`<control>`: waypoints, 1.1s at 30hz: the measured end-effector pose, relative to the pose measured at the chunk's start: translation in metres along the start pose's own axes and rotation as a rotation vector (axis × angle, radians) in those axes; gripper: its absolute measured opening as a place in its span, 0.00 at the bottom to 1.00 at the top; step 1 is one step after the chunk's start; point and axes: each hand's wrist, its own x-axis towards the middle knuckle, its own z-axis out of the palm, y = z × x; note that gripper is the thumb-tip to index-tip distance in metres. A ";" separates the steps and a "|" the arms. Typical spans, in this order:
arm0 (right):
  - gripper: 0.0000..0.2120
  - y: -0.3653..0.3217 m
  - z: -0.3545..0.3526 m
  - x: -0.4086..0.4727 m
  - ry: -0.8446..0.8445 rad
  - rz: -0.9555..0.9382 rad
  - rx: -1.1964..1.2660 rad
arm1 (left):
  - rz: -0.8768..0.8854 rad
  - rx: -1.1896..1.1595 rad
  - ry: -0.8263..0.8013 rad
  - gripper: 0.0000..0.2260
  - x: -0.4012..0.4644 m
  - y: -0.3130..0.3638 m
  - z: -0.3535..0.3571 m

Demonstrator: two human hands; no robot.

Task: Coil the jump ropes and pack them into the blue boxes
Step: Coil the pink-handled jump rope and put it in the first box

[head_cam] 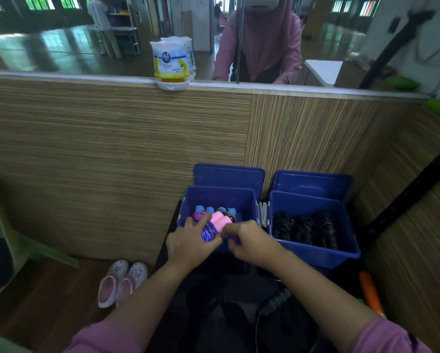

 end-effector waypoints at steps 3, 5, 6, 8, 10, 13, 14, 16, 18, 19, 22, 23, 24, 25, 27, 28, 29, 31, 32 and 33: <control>0.04 -0.008 -0.013 0.001 -0.003 0.156 0.269 | 0.114 0.066 0.021 0.39 -0.008 0.001 0.002; 0.09 -0.007 -0.021 0.005 -0.040 0.324 0.613 | 0.166 0.080 0.013 0.39 -0.012 0.002 0.003; 0.12 -0.005 -0.023 0.007 -0.084 0.407 0.839 | 0.188 0.087 0.009 0.39 -0.014 0.002 0.003; 0.15 0.001 -0.027 0.010 -0.172 0.469 1.125 | 0.211 0.079 0.008 0.39 -0.016 0.002 0.003; 0.11 0.006 -0.025 0.009 -0.191 0.423 1.057 | 0.230 0.068 0.033 0.36 -0.017 0.001 0.004; 0.06 0.016 -0.019 0.009 -0.083 0.382 0.760 | 0.307 0.052 0.056 0.33 -0.020 0.001 0.009; 0.05 0.018 -0.020 0.009 -0.047 0.359 0.655 | 0.331 0.028 0.060 0.32 -0.022 0.002 0.010; 0.07 0.020 -0.022 0.011 -0.020 0.331 0.487 | 0.377 -0.004 0.113 0.31 -0.026 0.005 0.011; 0.07 0.020 -0.024 0.012 -0.059 0.310 0.350 | 0.415 0.009 0.163 0.30 -0.029 0.008 0.012; 0.06 0.020 -0.023 0.011 -0.094 0.292 0.261 | 0.427 0.024 0.170 0.30 -0.029 0.009 0.012; 0.07 0.017 -0.020 0.008 -0.168 0.283 0.143 | 0.467 0.046 0.190 0.28 -0.031 0.008 0.010; 0.06 0.016 -0.020 0.008 -0.154 0.313 0.198 | 0.482 0.031 0.200 0.28 -0.032 0.007 0.009; 0.05 0.016 -0.020 0.008 -0.125 0.368 0.311 | 0.500 0.010 0.219 0.27 -0.033 0.007 0.008; 0.05 0.016 -0.021 0.007 -0.093 0.440 0.455 | 0.517 -0.011 0.236 0.27 -0.034 0.007 0.007; 0.07 0.016 -0.021 0.007 -0.061 0.574 0.727 | 0.547 -0.043 0.253 0.26 -0.034 0.005 0.005; 0.08 0.018 -0.020 0.006 -0.061 0.623 0.819 | 0.566 -0.050 0.254 0.25 -0.033 0.004 0.004; 0.08 0.018 -0.020 0.005 -0.067 0.661 0.882 | 0.588 -0.052 0.246 0.23 -0.032 0.003 0.003; 0.09 0.017 -0.020 0.005 -0.087 0.717 0.935 | 0.627 -0.048 0.217 0.22 -0.032 0.001 0.004; 0.09 0.016 -0.021 0.005 -0.097 0.739 0.936 | 0.639 -0.050 0.208 0.21 -0.031 0.001 0.004; 0.11 0.016 -0.021 0.006 -0.107 0.756 0.932 | 0.646 -0.055 0.205 0.21 -0.031 0.001 0.004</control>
